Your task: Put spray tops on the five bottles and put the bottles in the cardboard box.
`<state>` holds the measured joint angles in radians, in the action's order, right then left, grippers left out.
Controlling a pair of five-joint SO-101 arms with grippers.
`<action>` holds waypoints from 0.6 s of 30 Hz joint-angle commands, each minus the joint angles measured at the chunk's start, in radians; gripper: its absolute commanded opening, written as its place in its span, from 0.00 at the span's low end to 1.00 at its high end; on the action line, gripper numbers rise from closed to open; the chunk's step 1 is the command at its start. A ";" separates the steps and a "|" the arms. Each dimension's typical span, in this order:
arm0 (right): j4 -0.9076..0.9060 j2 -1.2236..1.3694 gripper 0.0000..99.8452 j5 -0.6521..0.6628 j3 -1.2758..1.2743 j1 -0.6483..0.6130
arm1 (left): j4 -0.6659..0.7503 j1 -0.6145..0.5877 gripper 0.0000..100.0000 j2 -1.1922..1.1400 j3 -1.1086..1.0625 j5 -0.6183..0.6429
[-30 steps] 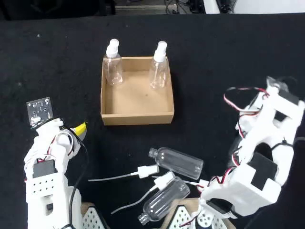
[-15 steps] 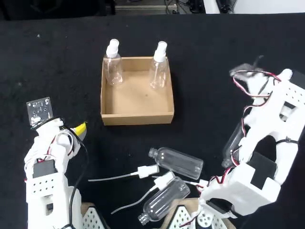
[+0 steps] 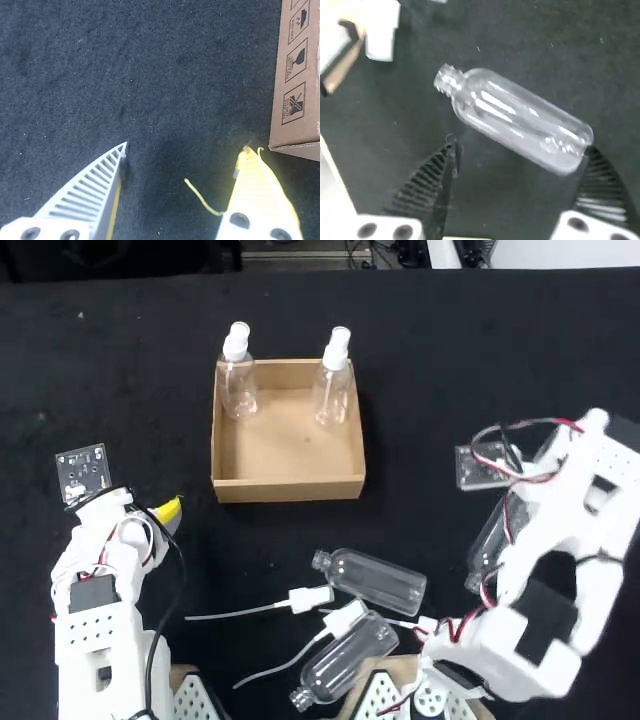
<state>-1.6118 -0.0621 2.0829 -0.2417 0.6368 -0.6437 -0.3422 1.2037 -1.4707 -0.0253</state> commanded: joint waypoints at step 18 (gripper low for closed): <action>0.710 -0.220 0.30 0.098 -0.656 0.003 | 0.023 0.008 0.31 -0.005 0.012 0.003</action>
<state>-0.9475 -0.2232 2.1796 -0.8876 0.6429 -0.6437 -0.3422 1.2037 -1.4707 -0.0253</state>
